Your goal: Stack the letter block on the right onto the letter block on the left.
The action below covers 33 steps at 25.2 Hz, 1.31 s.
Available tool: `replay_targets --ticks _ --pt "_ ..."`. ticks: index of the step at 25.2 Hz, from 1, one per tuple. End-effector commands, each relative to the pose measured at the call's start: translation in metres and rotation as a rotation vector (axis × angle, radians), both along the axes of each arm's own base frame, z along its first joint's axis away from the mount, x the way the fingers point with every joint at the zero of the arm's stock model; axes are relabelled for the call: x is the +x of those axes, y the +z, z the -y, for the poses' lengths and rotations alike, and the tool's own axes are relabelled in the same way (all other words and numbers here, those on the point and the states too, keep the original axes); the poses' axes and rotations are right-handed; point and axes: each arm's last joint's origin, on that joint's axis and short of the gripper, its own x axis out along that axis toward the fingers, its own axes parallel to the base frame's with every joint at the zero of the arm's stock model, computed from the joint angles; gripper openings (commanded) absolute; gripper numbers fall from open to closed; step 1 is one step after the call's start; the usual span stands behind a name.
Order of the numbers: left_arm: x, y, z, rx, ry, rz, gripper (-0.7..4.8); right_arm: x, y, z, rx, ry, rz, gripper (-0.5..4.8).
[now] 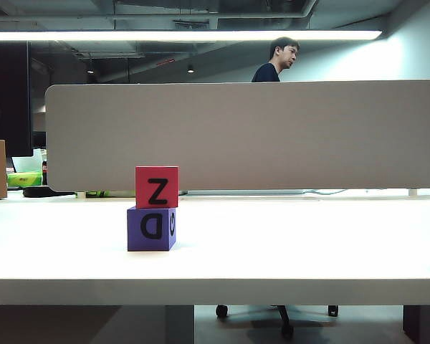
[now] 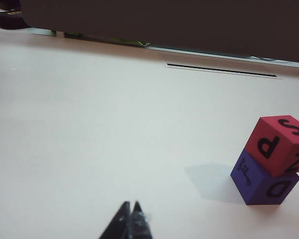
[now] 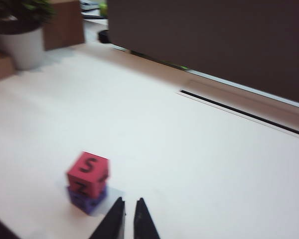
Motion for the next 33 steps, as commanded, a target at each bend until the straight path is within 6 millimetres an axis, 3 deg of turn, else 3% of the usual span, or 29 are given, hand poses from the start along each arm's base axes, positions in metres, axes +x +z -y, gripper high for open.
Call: replay_targets --ticks 1,6,11,13,15,24,33 --pt "0.0 0.002 0.0 -0.007 -0.004 0.008 -0.03 0.003 0.004 0.03 -0.043 -0.111 0.075 0.45" --pt "0.0 0.002 0.0 -0.007 -0.007 0.009 -0.03 -0.014 -0.016 0.085 0.071 -0.072 0.197 0.45" --pt "0.0 0.002 0.0 -0.006 -0.001 0.008 -0.03 -0.048 -0.059 0.12 0.085 -0.384 0.358 0.45" --pt "0.0 0.002 0.0 -0.006 -0.002 0.008 -0.03 -0.054 -0.079 0.124 0.104 -0.429 0.371 0.45" --pt "0.0 0.002 0.0 -0.006 -0.004 0.008 -0.03 -0.047 -0.121 0.128 0.105 -0.496 0.357 0.45" --pt "0.0 0.002 0.0 -0.007 -0.005 0.005 -0.03 -0.025 -0.191 0.125 0.134 -0.5 0.144 0.45" --pt "0.0 0.001 0.0 -0.007 -0.004 0.004 -0.03 -0.024 -0.206 0.125 0.112 -0.498 0.062 0.45"
